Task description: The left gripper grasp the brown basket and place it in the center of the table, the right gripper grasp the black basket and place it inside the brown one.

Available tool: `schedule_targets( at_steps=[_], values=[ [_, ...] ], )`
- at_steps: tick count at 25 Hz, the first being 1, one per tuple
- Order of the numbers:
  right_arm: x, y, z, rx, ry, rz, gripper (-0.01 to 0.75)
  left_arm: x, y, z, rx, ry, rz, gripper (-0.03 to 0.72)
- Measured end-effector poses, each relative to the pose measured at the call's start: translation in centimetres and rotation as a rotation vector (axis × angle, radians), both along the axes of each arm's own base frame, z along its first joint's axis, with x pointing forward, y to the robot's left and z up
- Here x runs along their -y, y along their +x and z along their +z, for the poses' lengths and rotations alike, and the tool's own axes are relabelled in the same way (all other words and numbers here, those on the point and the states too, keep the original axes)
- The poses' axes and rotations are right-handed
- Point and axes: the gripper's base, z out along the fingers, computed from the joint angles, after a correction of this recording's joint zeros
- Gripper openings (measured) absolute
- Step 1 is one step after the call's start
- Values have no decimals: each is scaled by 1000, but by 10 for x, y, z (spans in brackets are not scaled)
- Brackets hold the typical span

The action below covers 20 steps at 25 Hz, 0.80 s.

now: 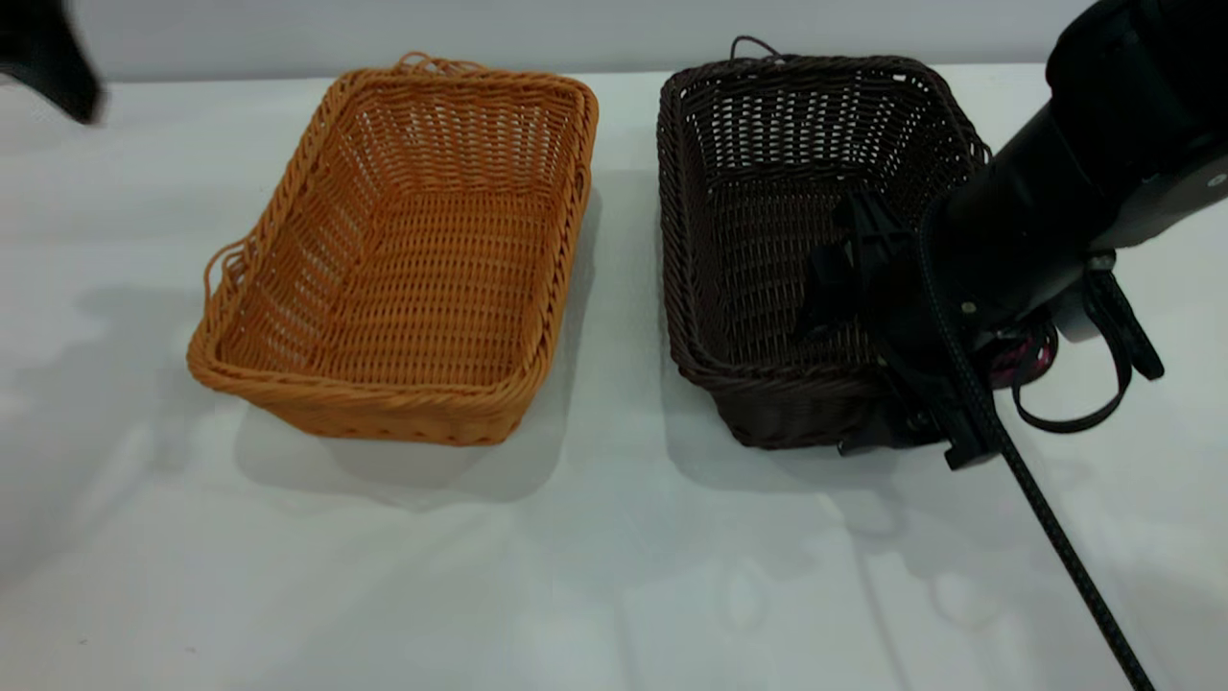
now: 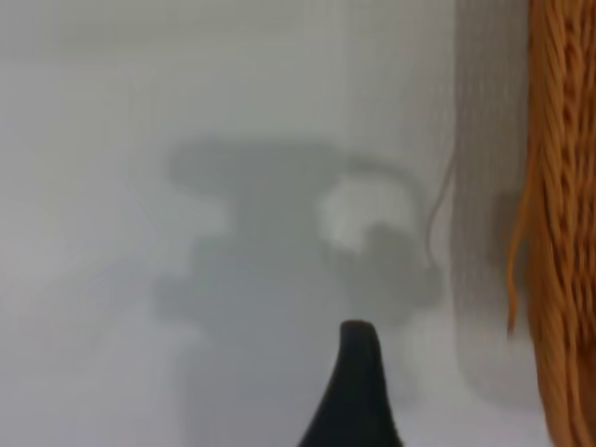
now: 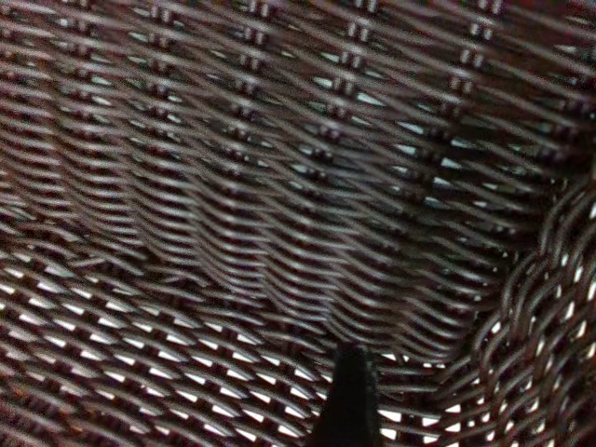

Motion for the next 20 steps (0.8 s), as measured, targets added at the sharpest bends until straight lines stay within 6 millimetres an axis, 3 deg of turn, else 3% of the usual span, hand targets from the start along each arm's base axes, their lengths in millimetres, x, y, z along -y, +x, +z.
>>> schedule_targets(
  at_steps=[5,10,16,20],
  values=[
    [0,0,0,0,1,-2,573,21,48,-43,-44,-32,-14,572],
    [0,0,0,0,0,-2,573,45,72,-78,-90,-43,-56,572],
    [1,-1,-4,-9,-12,-3,557,64,78,-118,-145,-31,-108,560],
    [1,-1,-6,-14,-14,-3,422,66,76,-128,-173,-28,-113,440]
  ],
)
